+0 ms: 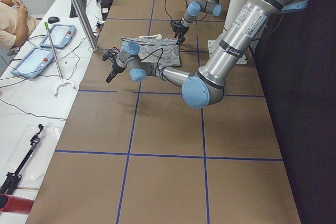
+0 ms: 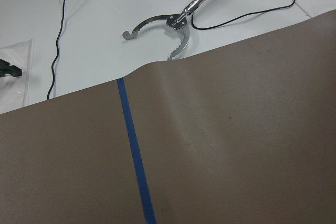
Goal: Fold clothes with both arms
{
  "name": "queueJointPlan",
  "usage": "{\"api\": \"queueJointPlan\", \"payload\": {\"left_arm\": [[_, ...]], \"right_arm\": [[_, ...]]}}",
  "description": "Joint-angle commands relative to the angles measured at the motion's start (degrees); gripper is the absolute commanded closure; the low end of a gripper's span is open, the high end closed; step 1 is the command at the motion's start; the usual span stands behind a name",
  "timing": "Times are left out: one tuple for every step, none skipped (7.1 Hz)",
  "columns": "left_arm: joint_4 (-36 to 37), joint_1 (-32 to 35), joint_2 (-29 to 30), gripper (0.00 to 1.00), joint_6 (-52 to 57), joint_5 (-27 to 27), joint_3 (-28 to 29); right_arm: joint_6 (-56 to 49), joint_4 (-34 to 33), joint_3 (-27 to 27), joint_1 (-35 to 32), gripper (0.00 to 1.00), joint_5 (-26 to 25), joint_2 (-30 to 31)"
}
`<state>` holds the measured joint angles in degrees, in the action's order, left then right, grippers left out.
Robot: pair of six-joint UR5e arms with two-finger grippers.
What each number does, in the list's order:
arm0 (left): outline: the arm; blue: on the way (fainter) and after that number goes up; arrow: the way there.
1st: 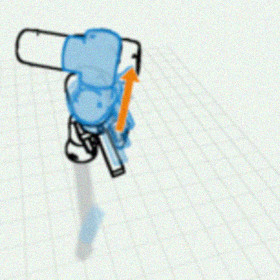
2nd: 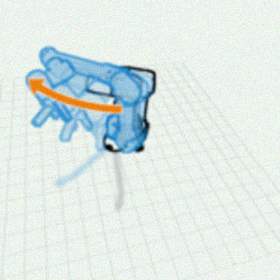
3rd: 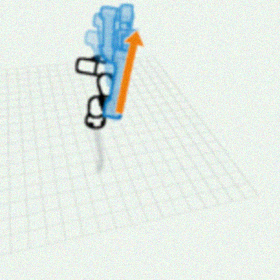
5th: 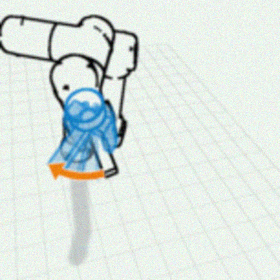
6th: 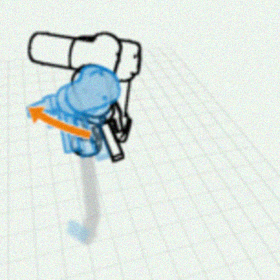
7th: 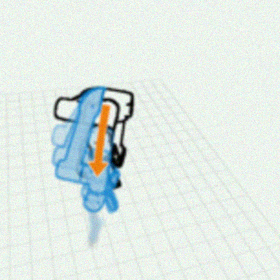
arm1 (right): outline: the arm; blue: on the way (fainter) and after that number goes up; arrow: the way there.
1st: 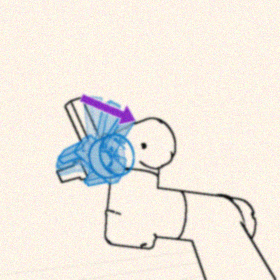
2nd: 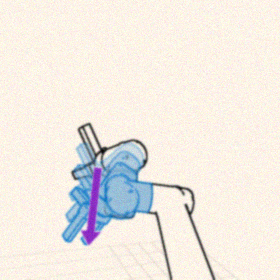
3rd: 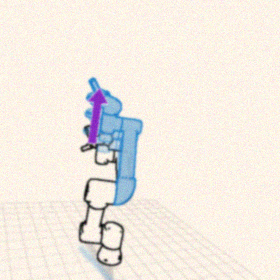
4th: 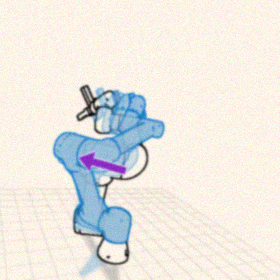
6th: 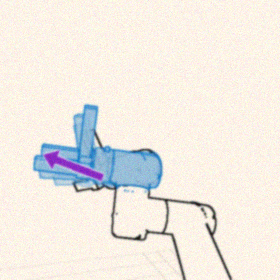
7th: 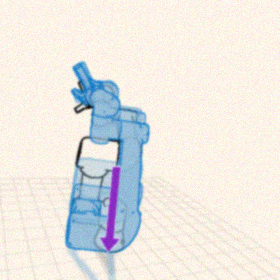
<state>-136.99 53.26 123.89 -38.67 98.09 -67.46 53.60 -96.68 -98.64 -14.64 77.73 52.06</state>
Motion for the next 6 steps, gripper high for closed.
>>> {"api": "queueJointPlan", "payload": {"left_arm": [[0.0, 0.0, -0.1, 0.00, 0.0, 0.0, 0.0], [0.0, 0.0, 0.0, 0.00, 0.0, 0.0, 0.0], [0.0, 0.0, -0.1, 0.00, 0.0, 0.0, 0.0], [0.0, 0.0, -0.1, 0.00, 0.0, 0.0, 0.0], [0.0, 0.0, -0.1, 0.00, 0.0, 0.0, 0.0], [0.1, 0.0, -0.1, 0.00, 0.0, 0.0, 0.0]], "right_arm": [[-3.3, -0.1, 0.1, 0.0, 0.64, 0.0, 0.8], [-4.2, 0.0, 0.2, 0.1, 0.64, -0.1, 1.0], [-4.2, 0.1, 0.1, 0.2, 0.64, 0.0, 0.9], [-4.2, 0.1, 0.2, 0.4, 0.64, -0.1, 0.8], [-4.1, 0.1, 0.1, 0.4, 0.64, -0.1, 0.5], [-4.1, 0.1, 0.2, 0.8, 0.64, -0.2, 0.9]]}}
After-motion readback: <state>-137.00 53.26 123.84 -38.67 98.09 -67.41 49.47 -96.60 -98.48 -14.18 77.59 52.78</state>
